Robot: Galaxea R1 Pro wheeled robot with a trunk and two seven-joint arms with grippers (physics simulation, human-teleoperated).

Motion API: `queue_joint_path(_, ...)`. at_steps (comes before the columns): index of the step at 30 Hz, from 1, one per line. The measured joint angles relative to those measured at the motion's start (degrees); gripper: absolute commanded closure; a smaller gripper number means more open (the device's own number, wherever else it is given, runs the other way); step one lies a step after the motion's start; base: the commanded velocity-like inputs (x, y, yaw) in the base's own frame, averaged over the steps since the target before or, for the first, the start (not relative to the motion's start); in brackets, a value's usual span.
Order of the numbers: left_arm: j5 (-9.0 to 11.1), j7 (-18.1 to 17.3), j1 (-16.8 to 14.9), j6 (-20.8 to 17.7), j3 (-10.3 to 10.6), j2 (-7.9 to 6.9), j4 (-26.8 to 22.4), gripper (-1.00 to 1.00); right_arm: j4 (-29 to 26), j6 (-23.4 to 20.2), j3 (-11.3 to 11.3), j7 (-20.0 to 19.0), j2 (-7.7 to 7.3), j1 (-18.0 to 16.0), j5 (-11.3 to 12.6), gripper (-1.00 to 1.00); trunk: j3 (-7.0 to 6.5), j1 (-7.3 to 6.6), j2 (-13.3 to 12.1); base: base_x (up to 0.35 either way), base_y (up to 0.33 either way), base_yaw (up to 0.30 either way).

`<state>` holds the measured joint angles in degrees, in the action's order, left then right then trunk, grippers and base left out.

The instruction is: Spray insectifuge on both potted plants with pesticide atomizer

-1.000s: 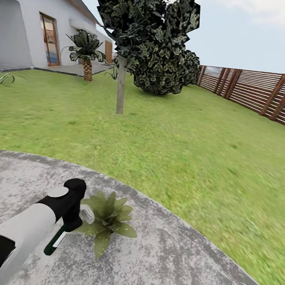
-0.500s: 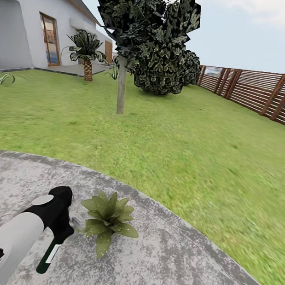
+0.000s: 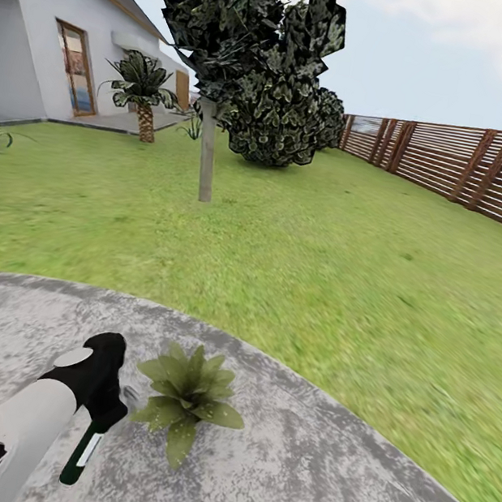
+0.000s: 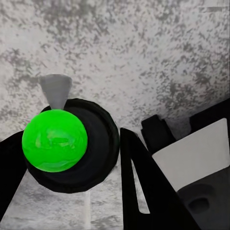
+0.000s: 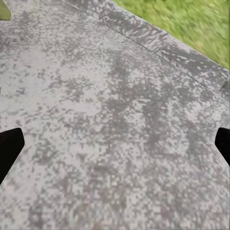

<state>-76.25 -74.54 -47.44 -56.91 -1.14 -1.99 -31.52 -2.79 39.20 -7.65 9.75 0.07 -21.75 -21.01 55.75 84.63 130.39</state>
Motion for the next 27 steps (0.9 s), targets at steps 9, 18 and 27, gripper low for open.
queue_joint_path(9, -0.1, 0.3, 0.0, 0.0, 0.1, 0.6, 0.9, 1.0, 0.0, 0.0, 0.0, 0.0, 0.01, 0.0, 0.0, -1.0, -0.03, 0.02, 0.0, 0.186, 0.06, -0.058)
queue_joint_path(18, -0.2, 0.6, 1.6, 0.1, 0.2, 0.17, 1.9, 1.0, 0.0, 0.0, 0.0, 0.0, 0.01, 0.0, 0.0, -1.0, -0.3, 0.03, 0.0, 0.004, 0.008, -0.245)
queue_joint_path(27, 0.0, 3.2, 2.1, 0.0, 0.0, -0.06, 1.8, 1.0, 0.0, 0.0, 0.0, 0.0, 0.01, 0.0, 0.0, -1.0, -0.37, 0.03, 0.0, 0.0, 0.226, -0.033)
